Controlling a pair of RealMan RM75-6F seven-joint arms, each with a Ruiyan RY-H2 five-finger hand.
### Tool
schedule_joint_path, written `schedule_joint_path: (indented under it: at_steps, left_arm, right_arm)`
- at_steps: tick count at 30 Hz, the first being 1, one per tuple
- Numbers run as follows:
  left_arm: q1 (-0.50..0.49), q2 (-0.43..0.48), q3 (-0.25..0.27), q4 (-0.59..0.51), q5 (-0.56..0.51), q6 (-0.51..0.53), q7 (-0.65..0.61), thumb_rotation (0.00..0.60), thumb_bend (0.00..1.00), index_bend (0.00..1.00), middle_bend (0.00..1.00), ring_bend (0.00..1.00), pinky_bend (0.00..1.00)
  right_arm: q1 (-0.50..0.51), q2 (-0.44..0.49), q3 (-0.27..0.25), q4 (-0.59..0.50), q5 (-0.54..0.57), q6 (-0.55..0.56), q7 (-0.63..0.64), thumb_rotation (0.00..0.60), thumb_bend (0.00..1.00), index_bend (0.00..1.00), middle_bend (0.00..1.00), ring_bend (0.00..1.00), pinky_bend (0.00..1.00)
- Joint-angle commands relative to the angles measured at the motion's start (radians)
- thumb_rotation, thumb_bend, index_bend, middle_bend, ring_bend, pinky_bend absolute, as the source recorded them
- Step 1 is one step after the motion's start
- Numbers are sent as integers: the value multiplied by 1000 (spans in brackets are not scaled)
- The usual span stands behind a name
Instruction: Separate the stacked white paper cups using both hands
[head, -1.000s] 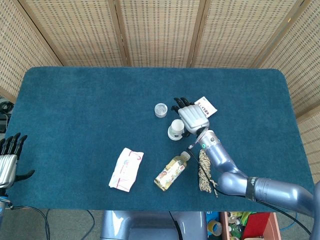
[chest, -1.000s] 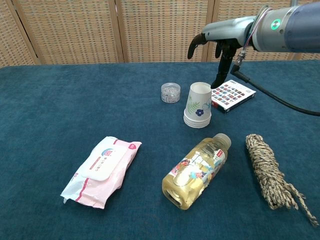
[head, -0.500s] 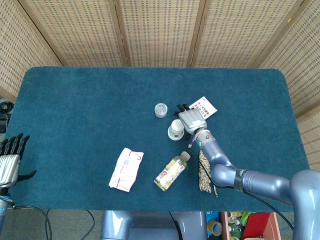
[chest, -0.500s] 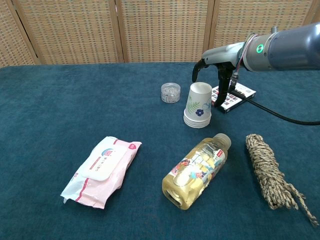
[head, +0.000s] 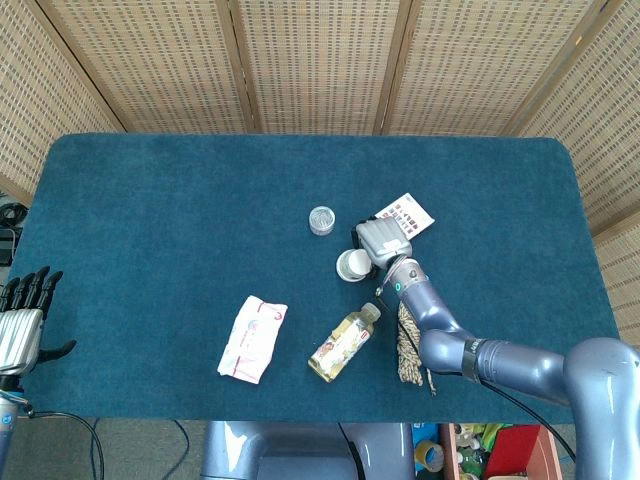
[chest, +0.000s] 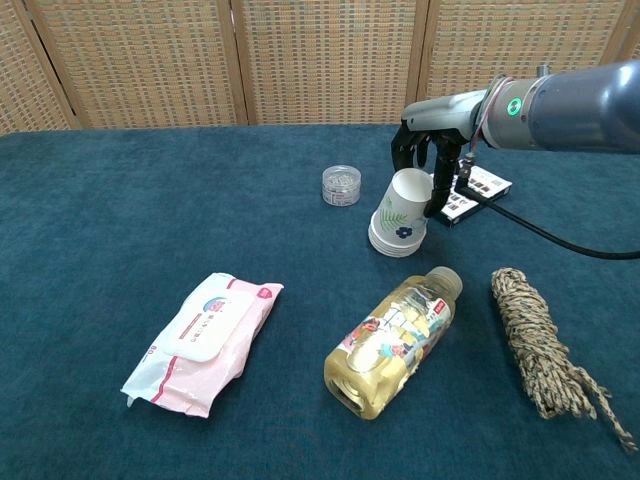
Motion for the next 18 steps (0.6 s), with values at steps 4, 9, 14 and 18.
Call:
schedule_joint_path:
  at_steps: [4,9,14,18]
  left_arm:
    - [0,-3,-1,3,5,6,-8,600,162,0,0,0,0]
    - [3,-4,-2,3,9,16,-18,600,161,0,0,0,0]
    - [3,-5,-2,3,16,19,-34,600,161,0,0,0,0]
    - [3,-8,-1,4,24,23,-47,600,161,0,0,0,0]
  right_arm:
    - [-46,18,18,-44,-92,48,92,600,233,735,626,510,751]
    - [-95,49,53,-90,-136,111,178,600,236,764,656,544,796]
    - [-163,104,110,-163,-154,153,310,600,236,766,659,549,802]
    - [-220,166,154,-225,-165,131,434,600,237,766,659,548,802]
